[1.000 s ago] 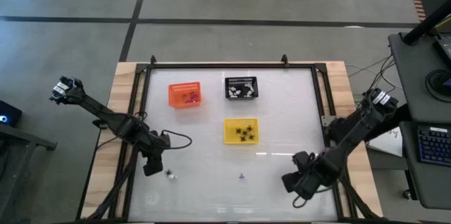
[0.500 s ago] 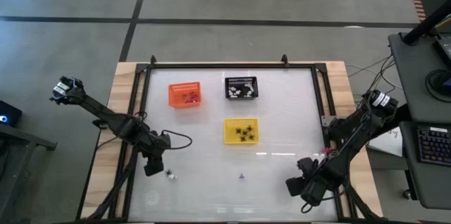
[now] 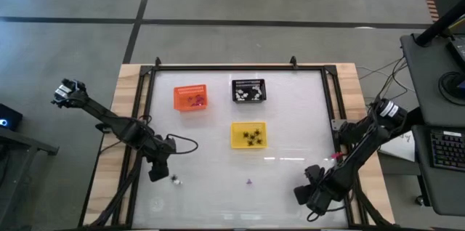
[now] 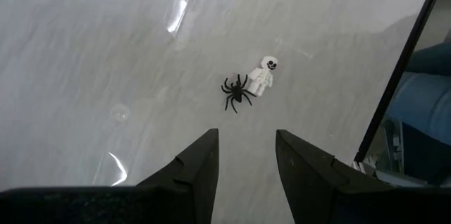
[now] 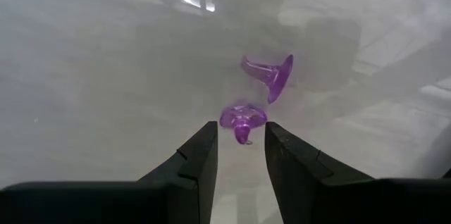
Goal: Sort Halloween decoration
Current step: Put the violet witch hat into the orange bin
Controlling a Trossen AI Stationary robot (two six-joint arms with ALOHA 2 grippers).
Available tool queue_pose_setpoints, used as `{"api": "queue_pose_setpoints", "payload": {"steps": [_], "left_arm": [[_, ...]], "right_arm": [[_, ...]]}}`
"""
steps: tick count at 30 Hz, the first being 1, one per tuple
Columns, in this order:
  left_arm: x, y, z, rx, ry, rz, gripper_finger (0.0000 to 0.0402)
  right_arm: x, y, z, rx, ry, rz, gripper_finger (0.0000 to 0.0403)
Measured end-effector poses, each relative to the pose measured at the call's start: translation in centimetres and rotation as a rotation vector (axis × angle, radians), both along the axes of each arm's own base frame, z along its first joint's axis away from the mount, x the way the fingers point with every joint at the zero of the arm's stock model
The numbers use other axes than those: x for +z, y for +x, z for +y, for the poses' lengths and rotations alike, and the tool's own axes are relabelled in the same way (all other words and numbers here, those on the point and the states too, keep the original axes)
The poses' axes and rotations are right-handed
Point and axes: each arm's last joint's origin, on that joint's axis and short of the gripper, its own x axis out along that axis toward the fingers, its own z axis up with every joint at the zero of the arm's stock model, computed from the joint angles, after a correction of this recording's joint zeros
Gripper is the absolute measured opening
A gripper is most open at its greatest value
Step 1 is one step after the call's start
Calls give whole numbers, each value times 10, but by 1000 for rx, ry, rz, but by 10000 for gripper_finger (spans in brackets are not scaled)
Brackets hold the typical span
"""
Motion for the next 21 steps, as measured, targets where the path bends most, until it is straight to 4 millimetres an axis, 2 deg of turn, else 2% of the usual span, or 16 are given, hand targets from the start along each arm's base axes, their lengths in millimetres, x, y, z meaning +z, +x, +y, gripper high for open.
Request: {"api": "queue_pose_setpoints", "payload": {"steps": [5,14,21], "left_arm": [[0,0,0,0,0,1,123],[0,0,0,1,-1,2,123],[3,-2,1,-2,-10,-13,123]], "right_arm": [[-4,1,1,2,-9,10,93],[-5,1,2,19,0,18,18],[4,5,8,68,28,-14,10]]}}
